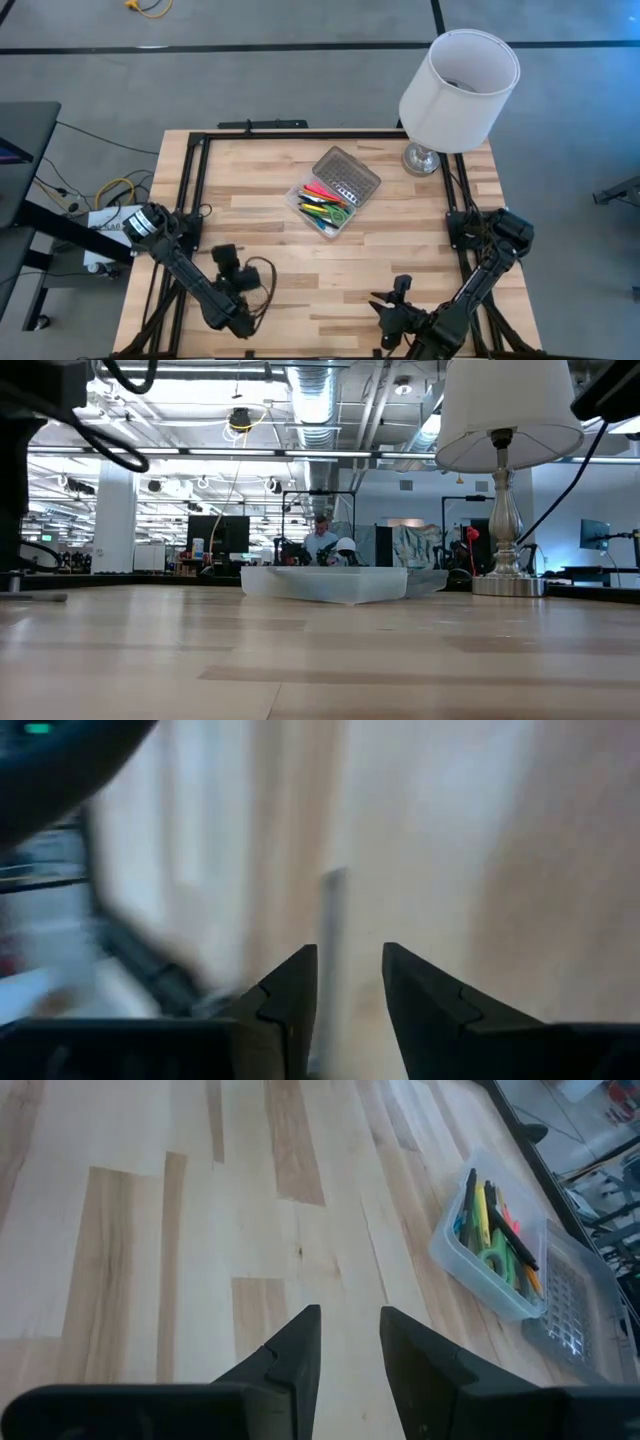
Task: Pick & place school supplies into a supply box
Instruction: Put the gray pen into the black supply box
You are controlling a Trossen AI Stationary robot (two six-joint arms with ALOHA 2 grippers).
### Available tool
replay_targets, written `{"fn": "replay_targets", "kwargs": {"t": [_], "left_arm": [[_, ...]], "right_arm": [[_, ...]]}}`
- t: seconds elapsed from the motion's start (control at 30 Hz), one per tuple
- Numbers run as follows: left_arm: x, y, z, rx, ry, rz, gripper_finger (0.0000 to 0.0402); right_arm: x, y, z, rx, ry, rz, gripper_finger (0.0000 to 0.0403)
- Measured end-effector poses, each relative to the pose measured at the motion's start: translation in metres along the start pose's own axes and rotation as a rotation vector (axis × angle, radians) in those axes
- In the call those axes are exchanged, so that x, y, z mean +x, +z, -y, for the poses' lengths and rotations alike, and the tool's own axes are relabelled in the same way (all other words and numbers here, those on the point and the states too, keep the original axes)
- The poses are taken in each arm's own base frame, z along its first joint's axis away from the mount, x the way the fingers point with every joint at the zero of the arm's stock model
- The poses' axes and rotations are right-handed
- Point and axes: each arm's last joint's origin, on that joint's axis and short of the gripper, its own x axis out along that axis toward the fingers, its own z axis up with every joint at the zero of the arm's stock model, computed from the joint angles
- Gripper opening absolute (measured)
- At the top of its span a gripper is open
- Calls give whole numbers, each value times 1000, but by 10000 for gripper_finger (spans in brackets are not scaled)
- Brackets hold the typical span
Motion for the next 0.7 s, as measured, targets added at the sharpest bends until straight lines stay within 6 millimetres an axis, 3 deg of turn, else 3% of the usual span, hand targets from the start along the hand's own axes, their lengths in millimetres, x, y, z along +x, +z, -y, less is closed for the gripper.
{"fn": "replay_targets", "kwargs": {"t": [0.1,0.3,0.7], "left_arm": [[2,-6,-11,45,57,-3,111],[13,-20,-30,0,-106,100,111],[74,-74,-76,-167,-448,105,111]], "right_arm": [[0,0,0,0,0,0,102],[0,0,0,-1,0,0,102],[0,0,0,-2,1,1,102]]}}
